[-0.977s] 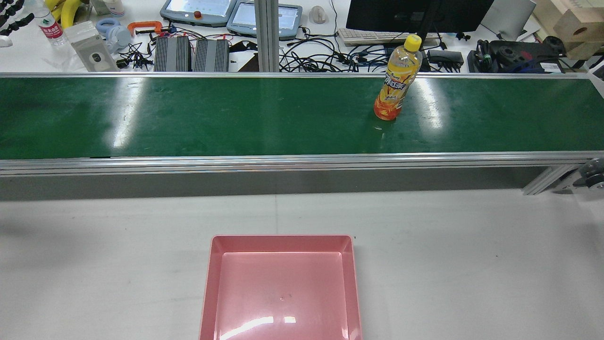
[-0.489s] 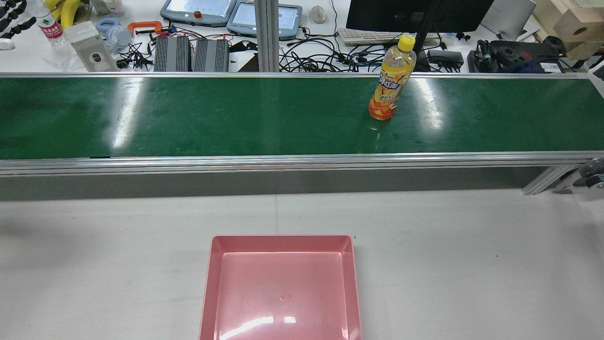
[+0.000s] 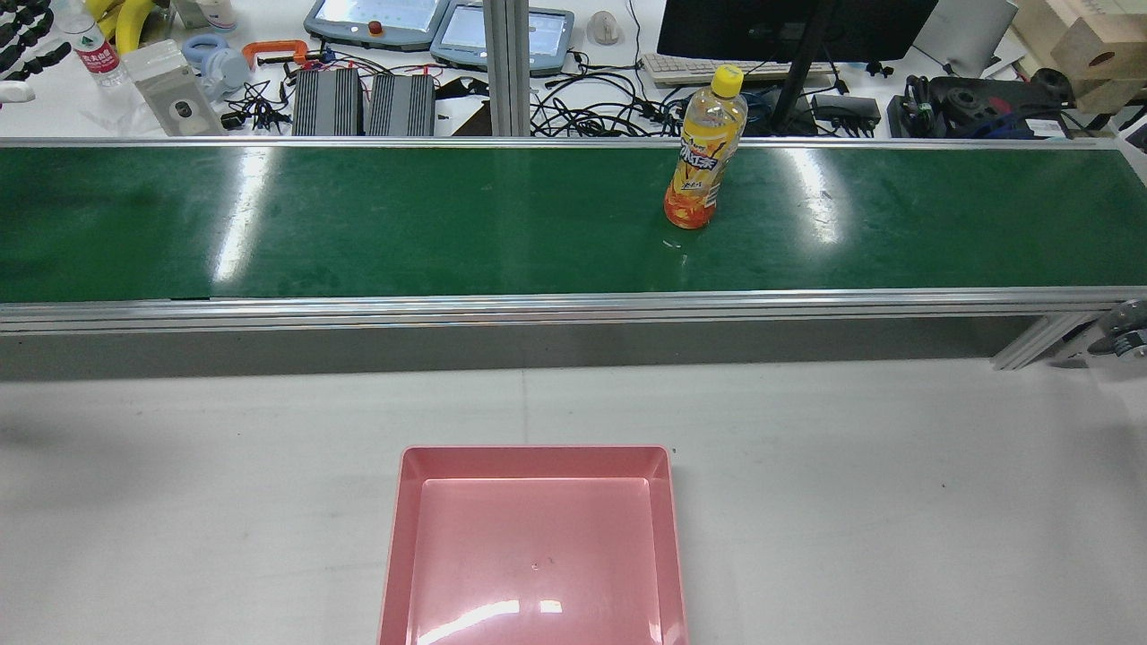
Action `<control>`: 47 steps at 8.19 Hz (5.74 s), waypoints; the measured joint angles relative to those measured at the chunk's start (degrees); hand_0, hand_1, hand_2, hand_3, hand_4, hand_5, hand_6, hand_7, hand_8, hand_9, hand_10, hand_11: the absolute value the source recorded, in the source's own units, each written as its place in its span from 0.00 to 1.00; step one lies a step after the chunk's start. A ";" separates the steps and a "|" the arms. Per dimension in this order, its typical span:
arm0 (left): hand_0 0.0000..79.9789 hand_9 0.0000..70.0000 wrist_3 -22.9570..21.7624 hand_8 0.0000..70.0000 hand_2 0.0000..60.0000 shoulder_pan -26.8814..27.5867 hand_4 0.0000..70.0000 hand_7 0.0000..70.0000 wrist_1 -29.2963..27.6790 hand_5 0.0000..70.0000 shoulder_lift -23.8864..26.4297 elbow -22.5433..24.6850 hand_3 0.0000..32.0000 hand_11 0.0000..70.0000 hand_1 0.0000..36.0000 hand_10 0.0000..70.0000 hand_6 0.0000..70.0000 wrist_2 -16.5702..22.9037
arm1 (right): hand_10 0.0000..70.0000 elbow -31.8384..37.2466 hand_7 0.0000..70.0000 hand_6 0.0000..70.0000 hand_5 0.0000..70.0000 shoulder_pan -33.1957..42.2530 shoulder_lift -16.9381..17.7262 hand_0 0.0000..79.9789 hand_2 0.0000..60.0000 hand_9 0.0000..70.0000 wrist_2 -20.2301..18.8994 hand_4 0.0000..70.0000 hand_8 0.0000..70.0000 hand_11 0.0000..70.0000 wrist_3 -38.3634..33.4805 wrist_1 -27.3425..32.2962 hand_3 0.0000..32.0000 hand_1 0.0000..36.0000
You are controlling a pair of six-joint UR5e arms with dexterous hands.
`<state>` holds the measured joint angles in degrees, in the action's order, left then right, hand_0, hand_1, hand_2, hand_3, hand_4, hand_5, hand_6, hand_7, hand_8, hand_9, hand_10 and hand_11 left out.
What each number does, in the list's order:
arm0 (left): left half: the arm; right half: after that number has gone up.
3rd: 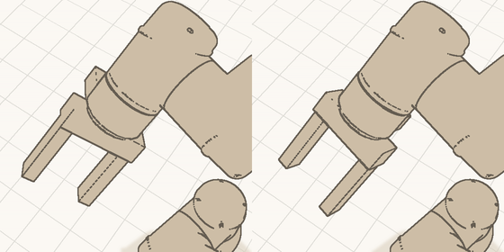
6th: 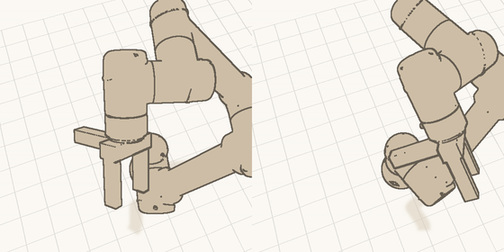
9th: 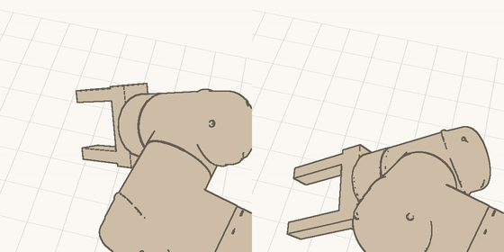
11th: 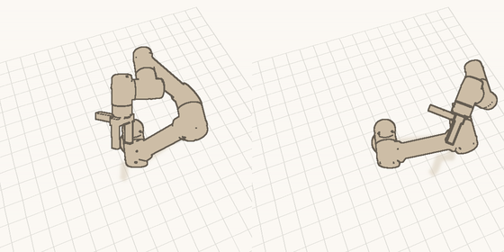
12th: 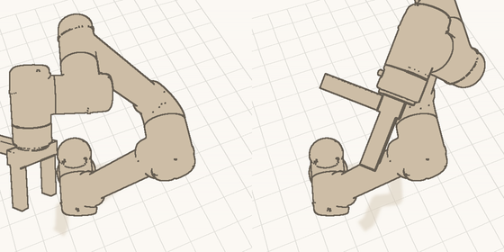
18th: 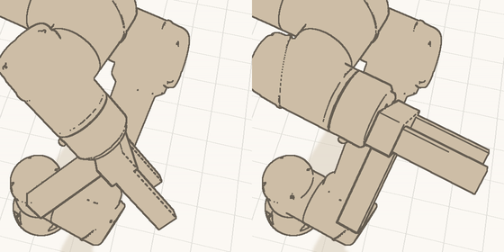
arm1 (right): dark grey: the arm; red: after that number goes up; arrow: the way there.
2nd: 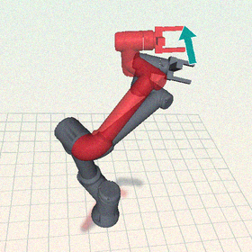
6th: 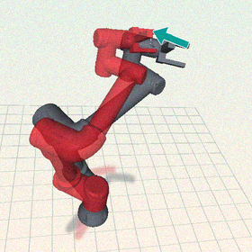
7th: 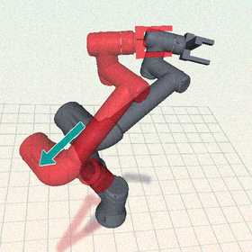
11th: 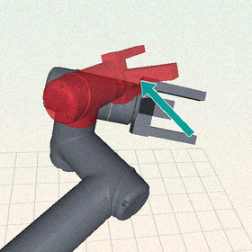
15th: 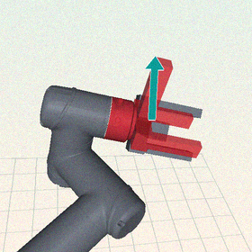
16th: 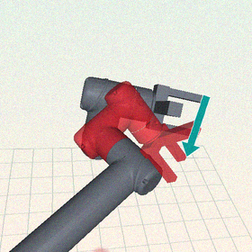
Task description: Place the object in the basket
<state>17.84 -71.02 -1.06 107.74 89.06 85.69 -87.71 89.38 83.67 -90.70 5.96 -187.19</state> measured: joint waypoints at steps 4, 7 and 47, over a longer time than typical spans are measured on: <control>0.59 0.01 0.00 0.00 0.04 0.00 0.00 0.00 0.08 0.22 0.01 0.02 0.00 0.13 0.33 0.07 0.02 0.00 | 0.00 0.00 0.00 0.00 0.00 0.00 0.00 0.00 0.00 0.00 0.00 0.00 0.00 0.00 0.02 0.00 0.00 0.00; 0.58 0.01 0.00 0.00 0.06 -0.03 0.00 0.00 0.09 0.23 0.01 0.03 0.00 0.13 0.34 0.07 0.02 0.00 | 0.00 0.00 0.00 0.00 0.00 0.00 0.00 0.00 0.00 0.00 0.00 0.00 0.00 0.00 0.02 0.01 0.00 0.00; 0.58 0.02 1.23 0.00 0.00 8.00 0.00 0.00 4.90 0.17 3.71 4.73 0.00 0.19 0.29 0.12 0.01 -0.98 | 0.00 0.00 0.00 0.00 0.00 0.00 0.00 0.00 0.00 0.00 0.00 0.00 0.00 0.00 -0.03 -0.02 0.00 0.00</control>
<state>19.07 -63.02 3.84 111.45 93.79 84.71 -87.72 89.38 83.67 -90.70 5.93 -187.21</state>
